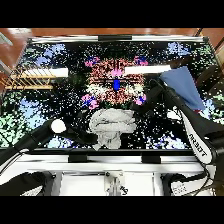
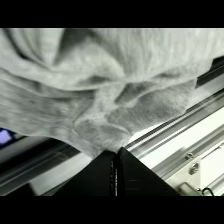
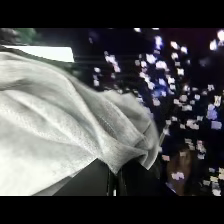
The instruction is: Fold the shirts.
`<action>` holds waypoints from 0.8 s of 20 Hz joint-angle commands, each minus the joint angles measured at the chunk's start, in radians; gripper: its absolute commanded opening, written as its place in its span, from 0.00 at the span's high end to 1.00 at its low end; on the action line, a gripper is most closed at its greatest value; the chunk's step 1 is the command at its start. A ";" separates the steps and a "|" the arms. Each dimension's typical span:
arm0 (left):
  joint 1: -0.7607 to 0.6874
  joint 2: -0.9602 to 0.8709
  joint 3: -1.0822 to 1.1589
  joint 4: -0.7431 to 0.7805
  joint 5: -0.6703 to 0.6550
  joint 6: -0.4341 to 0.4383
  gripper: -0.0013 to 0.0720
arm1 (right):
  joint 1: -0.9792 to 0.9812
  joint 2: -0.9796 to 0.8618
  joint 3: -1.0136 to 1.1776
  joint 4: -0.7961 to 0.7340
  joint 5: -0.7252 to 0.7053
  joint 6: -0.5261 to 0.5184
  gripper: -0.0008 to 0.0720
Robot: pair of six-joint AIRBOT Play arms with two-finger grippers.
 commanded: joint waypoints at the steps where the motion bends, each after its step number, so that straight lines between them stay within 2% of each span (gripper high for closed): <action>1: 0.094 0.044 0.141 0.294 -0.160 -0.033 0.95 | -0.001 0.092 0.060 -0.084 0.038 -0.077 0.90; 3: 0.150 0.084 0.334 0.527 -0.258 -0.047 0.95 | -0.001 0.214 0.167 -0.152 0.071 -0.185 0.90; 5: 0.193 0.126 0.579 0.686 -0.291 -0.046 0.94 | -0.001 0.336 0.288 -0.196 0.135 -0.244 0.89; 9: 0.229 0.176 1.107 0.724 -0.239 -0.003 0.94 | 0.000 0.573 0.486 -0.227 0.356 -0.246 0.89; 11: 0.228 0.187 1.314 0.727 -0.229 0.006 0.94 | 0.000 0.664 0.548 -0.228 0.393 -0.241 0.89; 13: 0.229 0.217 1.410 0.752 -0.229 0.006 0.94 | -0.001 0.738 0.565 -0.230 0.392 -0.241 0.89; 16: 0.229 0.294 1.357 0.804 -0.278 0.005 0.94 | -0.001 0.813 0.565 -0.270 0.370 -0.212 0.89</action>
